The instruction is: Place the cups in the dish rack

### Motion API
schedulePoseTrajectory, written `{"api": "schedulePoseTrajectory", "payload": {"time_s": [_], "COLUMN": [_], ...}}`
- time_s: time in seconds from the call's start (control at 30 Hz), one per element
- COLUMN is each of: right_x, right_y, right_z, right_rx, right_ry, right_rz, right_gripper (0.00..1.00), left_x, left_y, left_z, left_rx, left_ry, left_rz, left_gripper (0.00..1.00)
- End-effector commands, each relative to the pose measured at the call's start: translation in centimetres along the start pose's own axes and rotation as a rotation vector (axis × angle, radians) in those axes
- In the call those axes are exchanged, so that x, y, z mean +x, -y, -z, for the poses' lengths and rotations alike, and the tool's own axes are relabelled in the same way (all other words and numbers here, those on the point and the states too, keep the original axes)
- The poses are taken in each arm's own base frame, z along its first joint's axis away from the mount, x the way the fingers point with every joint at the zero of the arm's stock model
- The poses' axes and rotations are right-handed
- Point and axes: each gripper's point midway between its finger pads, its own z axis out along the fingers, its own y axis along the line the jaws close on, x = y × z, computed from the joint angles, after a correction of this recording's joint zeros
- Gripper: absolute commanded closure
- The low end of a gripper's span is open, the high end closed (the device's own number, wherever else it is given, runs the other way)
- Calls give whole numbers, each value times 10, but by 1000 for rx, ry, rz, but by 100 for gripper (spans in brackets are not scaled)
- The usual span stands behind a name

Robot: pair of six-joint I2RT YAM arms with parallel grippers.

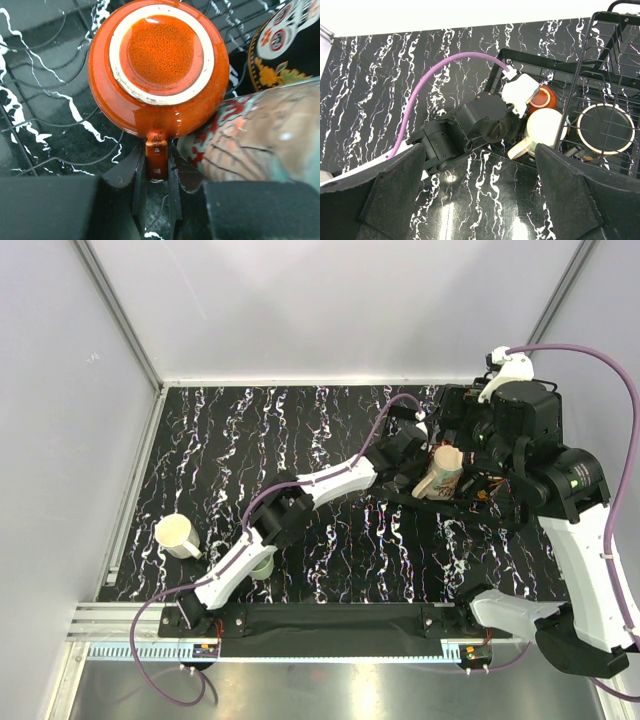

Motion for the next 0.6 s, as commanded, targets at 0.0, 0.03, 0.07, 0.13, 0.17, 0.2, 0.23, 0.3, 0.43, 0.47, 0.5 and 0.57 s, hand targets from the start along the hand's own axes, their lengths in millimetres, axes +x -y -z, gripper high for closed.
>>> {"api": "schedulePoseTrajectory", "payload": {"time_s": [0.0,0.03,0.07,0.13,0.17,0.2,0.23,0.3,0.43,0.47,0.5,0.57], "right_x": [-16,-16,-17,-17,-16,-16,-15,-14,-16,-16,-17,-16], "right_y": [-5,-5,-5,-6,-6,-7,-7,-8,-11,-12,-12,-13], "right_z": [9,11,11,11,11,10,9,8,9,10,10,9], "right_rx": [-44,-45,-44,-48,-49,-52,-51,-51,-71,-74,-76,-79], "right_ry": [66,69,71,72,70,69,64,55,56,58,64,61], "right_rz": [-10,-9,-11,-14,-14,-17,-17,-16,-21,-23,-24,-27], "right_gripper": [2,2,2,2,2,2,2,2,2,1,1,1], "left_x": [-50,-49,-47,-49,-49,-49,-46,-45,-37,-36,-36,-37], "left_y": [8,8,6,7,7,6,4,3,-1,-1,-1,-1], "left_z": [10,10,9,11,11,11,10,9,7,7,8,9], "left_rx": [53,52,49,52,52,51,46,44,35,35,35,35], "left_ry": [127,124,124,130,130,127,117,110,87,85,85,87], "left_rz": [30,29,28,29,33,47,56,69,67,67,67,66], "left_gripper": [100,100,100,100,97,94,91,87,78,77,75,72]}}
